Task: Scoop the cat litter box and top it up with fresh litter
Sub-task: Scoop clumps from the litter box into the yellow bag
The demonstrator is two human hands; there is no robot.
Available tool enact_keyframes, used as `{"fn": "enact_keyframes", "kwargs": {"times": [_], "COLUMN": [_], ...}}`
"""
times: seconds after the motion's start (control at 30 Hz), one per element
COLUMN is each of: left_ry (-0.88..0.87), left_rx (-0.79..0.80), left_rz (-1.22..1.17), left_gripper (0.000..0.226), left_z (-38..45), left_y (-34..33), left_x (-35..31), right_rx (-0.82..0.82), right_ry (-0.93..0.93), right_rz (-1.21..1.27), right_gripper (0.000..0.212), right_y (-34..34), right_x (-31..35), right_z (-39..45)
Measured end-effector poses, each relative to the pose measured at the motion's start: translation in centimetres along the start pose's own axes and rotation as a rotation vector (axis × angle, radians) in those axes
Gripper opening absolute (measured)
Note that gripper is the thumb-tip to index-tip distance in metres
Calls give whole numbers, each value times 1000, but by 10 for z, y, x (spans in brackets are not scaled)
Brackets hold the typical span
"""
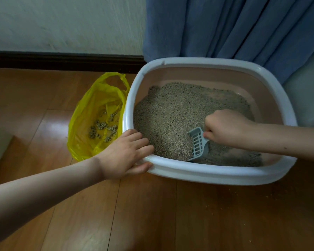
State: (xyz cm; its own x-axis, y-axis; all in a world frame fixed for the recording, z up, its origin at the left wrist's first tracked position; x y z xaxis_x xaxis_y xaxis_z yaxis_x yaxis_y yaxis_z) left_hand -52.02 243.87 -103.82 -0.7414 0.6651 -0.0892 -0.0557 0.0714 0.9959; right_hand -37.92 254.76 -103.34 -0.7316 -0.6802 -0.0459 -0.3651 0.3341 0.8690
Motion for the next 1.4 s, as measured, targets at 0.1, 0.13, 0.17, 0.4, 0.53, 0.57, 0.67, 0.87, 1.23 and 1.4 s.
{"fn": "enact_keyframes", "kwargs": {"times": [0.1, 0.13, 0.17, 0.4, 0.53, 0.57, 0.67, 0.87, 1.23, 1.4], "left_ry": [0, 0, 0, -7, -13, -15, -7, 2, 10, 7], "left_rx": [9, 11, 10, 21, 34, 38, 68, 76, 90, 74], "left_rz": [-6, -9, -11, -12, -15, -20, -23, -27, -29, -30], "left_gripper": [38, 37, 36, 33, 29, 28, 29, 29, 30, 29], "left_z": [0, 0, 0, 1, 0, 0, 0, 0, -1, -1], "left_y": [-1, 0, 0, 0, 0, 0, -2, -3, 2, 3], "left_x": [0, 0, 0, 0, 1, 0, 1, 2, -1, -1], "right_rx": [-30, -39, -48, -142, -125, -118, -33, 114, 18, -31], "right_ry": [33, 45, 54, 94, 113, 130, 184, 64, 150, 73], "right_rz": [68, 78, 84, 101, 240, 278, 203, 203, 555, 547], "right_gripper": [40, 39, 37, 36, 36, 36, 35, 23, 31, 34], "right_y": [5, 8, 12, 23, 12, 9, -1, -26, -31, -16], "right_x": [13, 19, 26, 61, 53, 50, 51, 56, 43, 13], "right_z": [16, 22, 28, 67, 81, 84, 91, 108, 95, 89]}}
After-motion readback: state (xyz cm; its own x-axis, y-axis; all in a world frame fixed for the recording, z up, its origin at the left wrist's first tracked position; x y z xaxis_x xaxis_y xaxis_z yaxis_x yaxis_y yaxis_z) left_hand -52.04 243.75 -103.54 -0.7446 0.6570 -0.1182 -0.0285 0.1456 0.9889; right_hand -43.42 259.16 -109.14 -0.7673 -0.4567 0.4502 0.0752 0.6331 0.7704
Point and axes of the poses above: each hand's wrist, its own z-axis towards the middle knuckle, its own y-axis out of the back of the hand, x = y × z, the point moved 10 cm from there along z, towards the middle knuckle, and after that the axes turned 7 degrees about x, right-handed, at the moved point
